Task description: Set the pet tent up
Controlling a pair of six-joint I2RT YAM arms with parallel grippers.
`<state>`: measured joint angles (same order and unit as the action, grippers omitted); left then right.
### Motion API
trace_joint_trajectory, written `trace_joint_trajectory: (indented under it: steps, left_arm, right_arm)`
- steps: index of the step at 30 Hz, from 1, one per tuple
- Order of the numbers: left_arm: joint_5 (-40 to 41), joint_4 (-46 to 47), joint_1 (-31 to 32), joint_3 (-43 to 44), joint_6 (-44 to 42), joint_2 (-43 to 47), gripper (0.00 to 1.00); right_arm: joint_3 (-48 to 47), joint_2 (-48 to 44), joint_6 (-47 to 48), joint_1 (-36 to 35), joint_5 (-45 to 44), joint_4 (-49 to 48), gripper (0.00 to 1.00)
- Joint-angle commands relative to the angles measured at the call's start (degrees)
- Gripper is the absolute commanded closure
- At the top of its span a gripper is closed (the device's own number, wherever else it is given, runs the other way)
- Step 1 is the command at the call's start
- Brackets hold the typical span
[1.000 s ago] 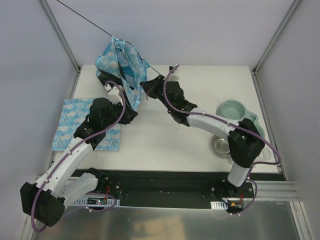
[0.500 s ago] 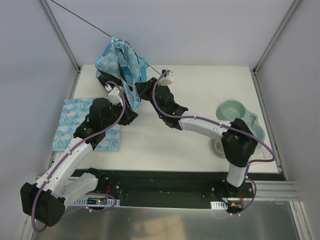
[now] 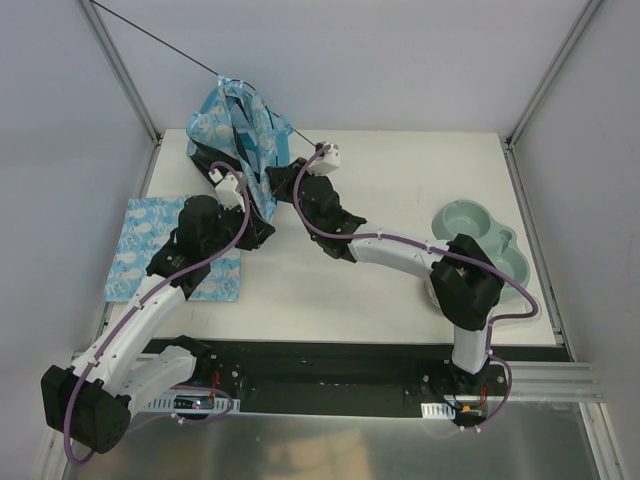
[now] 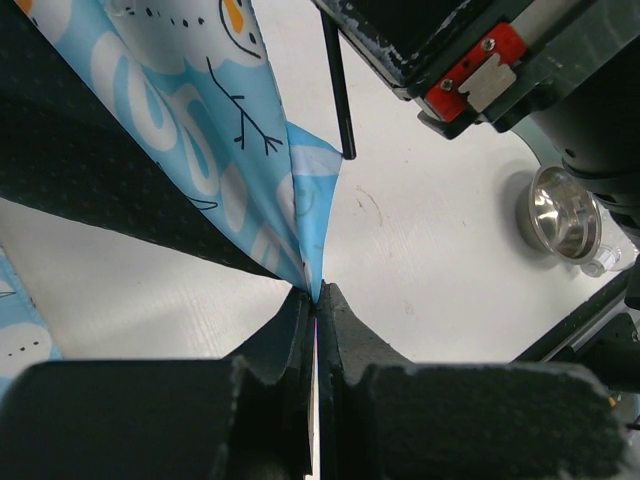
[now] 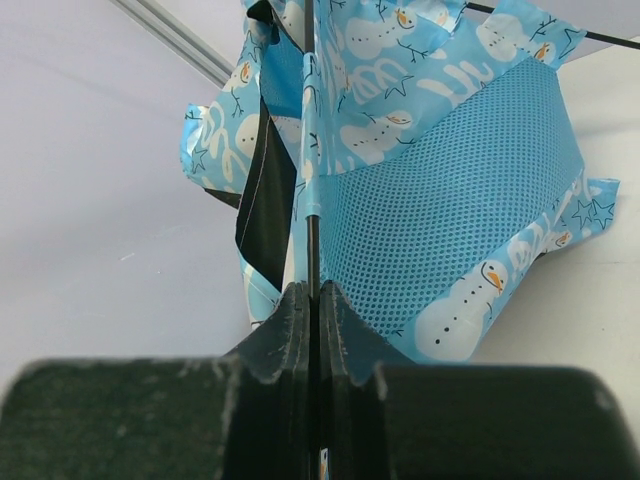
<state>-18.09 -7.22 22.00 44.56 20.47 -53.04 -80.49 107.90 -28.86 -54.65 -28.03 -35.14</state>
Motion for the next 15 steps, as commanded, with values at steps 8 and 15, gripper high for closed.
trace_joint_trajectory:
  steps: [8,15]
  left_arm:
    - [-12.4,-6.4,1.4,0.9,1.5,1.5,1.0]
    - [-14.7,-7.5,1.4,0.9,-0.6,1.9,1.0]
  right_arm:
    - [-4.9,2.0,1.4,1.9,-7.6,-8.3,1.0]
    - [-4.7,1.0,-0.3,2.4,-6.9,-9.2,1.0]
